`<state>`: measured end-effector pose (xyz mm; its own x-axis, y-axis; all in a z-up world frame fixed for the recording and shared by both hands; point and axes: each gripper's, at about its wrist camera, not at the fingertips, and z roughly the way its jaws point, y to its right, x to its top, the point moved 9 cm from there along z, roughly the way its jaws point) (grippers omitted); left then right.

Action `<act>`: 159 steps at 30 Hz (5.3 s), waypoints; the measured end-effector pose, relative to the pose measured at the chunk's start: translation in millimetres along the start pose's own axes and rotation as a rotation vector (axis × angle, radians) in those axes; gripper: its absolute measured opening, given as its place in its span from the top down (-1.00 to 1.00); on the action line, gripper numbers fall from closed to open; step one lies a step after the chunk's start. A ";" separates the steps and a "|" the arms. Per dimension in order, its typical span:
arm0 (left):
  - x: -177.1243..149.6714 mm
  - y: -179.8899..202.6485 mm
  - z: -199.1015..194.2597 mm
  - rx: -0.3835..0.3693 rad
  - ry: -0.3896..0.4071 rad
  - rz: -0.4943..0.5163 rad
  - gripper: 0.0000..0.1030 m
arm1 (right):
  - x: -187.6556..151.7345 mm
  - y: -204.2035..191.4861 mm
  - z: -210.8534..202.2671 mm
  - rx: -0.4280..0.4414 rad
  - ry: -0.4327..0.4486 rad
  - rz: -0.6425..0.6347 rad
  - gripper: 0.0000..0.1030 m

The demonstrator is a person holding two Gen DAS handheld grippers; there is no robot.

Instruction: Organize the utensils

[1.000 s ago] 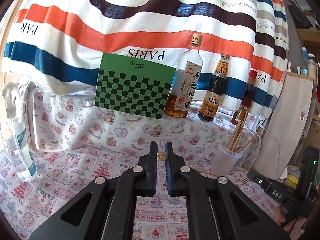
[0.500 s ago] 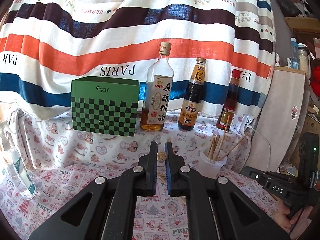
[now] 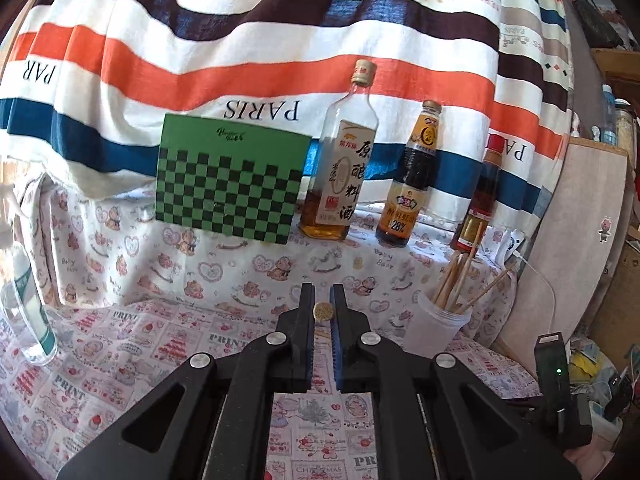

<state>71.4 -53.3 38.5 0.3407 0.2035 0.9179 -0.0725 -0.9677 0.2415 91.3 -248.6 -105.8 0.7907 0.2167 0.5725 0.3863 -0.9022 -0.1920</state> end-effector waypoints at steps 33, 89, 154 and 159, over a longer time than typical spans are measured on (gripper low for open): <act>-2.3 -29.5 -6.2 0.029 0.011 -0.065 0.88 | 30.9 -25.1 -38.7 -0.146 0.144 -0.005 0.86; 47.0 163.0 151.2 -0.198 -0.169 0.092 0.87 | 167.7 139.9 -79.7 -0.177 0.382 0.237 0.84; -52.3 -65.7 27.7 0.240 -0.043 0.083 -1.00 | -2.3 39.0 -2.1 -0.263 0.063 0.032 -0.62; -48.1 -76.2 27.1 0.223 -0.062 0.022 -1.00 | -4.9 46.7 4.3 -0.280 0.031 0.039 -0.62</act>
<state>85.9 6.6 -32.5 0.3987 0.1792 0.8994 0.1263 -0.9821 0.1398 107.5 -290.2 -121.0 0.7858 0.1717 0.5942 0.2060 -0.9785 0.0103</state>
